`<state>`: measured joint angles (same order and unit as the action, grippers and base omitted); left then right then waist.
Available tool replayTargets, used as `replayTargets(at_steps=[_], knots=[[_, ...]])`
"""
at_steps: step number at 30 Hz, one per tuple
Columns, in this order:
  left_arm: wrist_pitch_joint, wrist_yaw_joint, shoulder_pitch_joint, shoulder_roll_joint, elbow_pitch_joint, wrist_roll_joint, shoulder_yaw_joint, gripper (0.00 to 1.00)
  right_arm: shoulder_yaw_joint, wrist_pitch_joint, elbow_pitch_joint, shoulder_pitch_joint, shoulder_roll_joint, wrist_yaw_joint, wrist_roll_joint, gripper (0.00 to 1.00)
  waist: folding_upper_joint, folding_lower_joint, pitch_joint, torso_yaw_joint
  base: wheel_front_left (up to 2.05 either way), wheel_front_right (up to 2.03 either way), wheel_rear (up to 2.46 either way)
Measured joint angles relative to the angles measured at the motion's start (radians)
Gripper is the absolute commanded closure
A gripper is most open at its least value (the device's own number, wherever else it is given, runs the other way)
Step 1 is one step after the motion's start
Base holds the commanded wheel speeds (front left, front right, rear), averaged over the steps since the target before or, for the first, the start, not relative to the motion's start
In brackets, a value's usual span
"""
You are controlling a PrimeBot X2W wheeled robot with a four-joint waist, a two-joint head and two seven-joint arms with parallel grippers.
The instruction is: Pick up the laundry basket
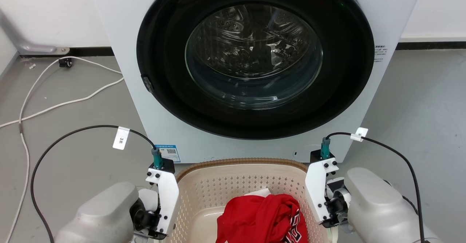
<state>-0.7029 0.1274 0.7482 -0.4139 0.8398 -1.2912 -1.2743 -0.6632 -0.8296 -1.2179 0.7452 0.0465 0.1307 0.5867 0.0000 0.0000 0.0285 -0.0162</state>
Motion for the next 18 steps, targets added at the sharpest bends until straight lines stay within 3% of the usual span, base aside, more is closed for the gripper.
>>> replayTargets(at_steps=[18], knots=[[-0.011, 0.0, 0.008, 0.005, 0.016, -0.007, -0.001, 1.0, -0.02, -0.002, -0.01, 0.009, 0.0, 0.0, 0.024, 1.0, 0.0, 0.0, -0.006, 0.008, 0.0, 0.0, 0.0]])
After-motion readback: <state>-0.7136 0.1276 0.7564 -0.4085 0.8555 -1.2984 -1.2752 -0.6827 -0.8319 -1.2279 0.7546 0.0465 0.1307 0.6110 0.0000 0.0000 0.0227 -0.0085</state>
